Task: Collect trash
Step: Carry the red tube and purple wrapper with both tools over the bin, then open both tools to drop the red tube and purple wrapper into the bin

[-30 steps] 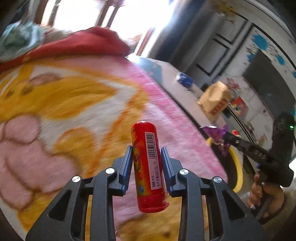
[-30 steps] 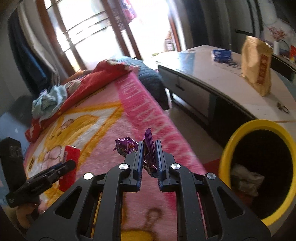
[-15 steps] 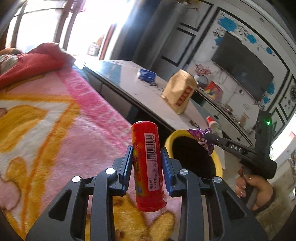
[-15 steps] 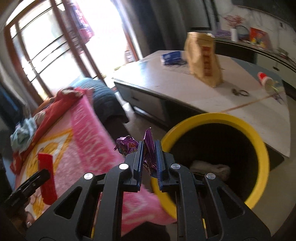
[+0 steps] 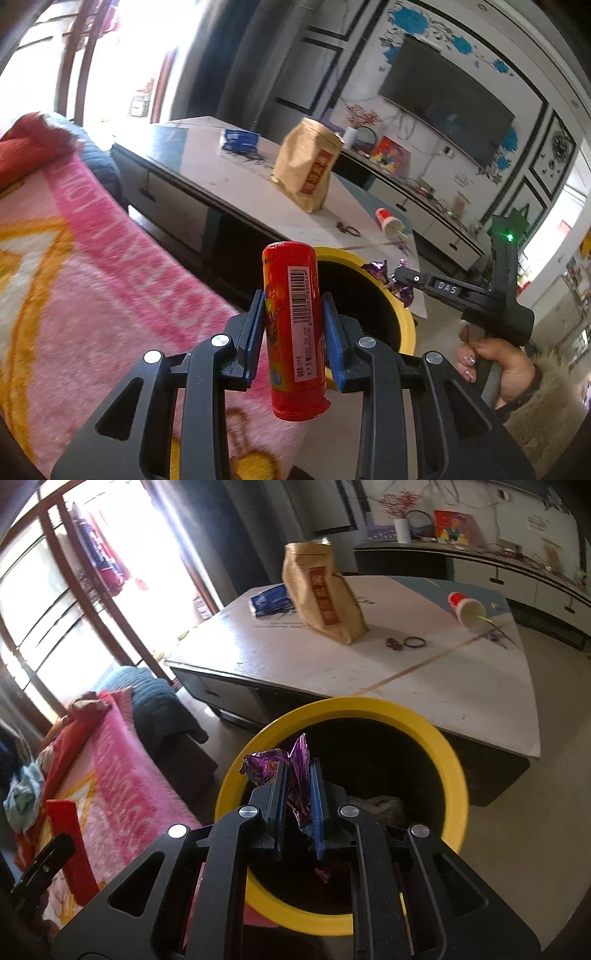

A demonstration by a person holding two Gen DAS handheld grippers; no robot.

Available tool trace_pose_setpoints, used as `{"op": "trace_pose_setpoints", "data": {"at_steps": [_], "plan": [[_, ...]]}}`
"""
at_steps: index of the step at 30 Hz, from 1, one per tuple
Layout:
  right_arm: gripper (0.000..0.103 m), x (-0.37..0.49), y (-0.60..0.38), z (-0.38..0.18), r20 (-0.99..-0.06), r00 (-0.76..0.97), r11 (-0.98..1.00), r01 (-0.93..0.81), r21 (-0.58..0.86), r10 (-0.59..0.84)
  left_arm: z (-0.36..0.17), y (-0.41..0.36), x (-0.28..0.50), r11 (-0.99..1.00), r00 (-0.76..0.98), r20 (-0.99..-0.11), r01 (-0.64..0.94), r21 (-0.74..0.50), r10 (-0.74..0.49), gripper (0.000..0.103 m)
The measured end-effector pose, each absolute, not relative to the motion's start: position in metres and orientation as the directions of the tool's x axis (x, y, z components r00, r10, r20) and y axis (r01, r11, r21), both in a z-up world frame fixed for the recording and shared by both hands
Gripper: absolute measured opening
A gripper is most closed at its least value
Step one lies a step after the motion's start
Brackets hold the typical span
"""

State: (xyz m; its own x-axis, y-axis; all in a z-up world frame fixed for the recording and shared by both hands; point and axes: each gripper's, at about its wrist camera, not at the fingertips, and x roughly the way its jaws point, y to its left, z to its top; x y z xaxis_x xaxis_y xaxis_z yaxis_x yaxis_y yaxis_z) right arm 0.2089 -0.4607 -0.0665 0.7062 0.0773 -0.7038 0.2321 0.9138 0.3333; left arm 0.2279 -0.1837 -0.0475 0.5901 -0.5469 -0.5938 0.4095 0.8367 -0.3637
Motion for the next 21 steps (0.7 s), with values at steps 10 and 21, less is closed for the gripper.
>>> {"op": "trace_pose_setpoints", "data": {"at_steps": [10, 21], "plan": [[0.01, 0.204, -0.487, -0.069, -0.693, 0.716, 0.874, 0.285, 0.393, 0.079, -0.055, -0.254, 0.247, 0.789, 0.535, -0.594, 0.516, -0.334, -0.601, 0.029], [0.042, 0.18, -0.515, -0.055, -0.642, 0.767, 0.83, 0.341, 0.441, 0.026, -0.073, -0.303, 0.27, 0.754, 0.46, -0.64, 0.579, -0.311, -0.616, 0.066]]}}
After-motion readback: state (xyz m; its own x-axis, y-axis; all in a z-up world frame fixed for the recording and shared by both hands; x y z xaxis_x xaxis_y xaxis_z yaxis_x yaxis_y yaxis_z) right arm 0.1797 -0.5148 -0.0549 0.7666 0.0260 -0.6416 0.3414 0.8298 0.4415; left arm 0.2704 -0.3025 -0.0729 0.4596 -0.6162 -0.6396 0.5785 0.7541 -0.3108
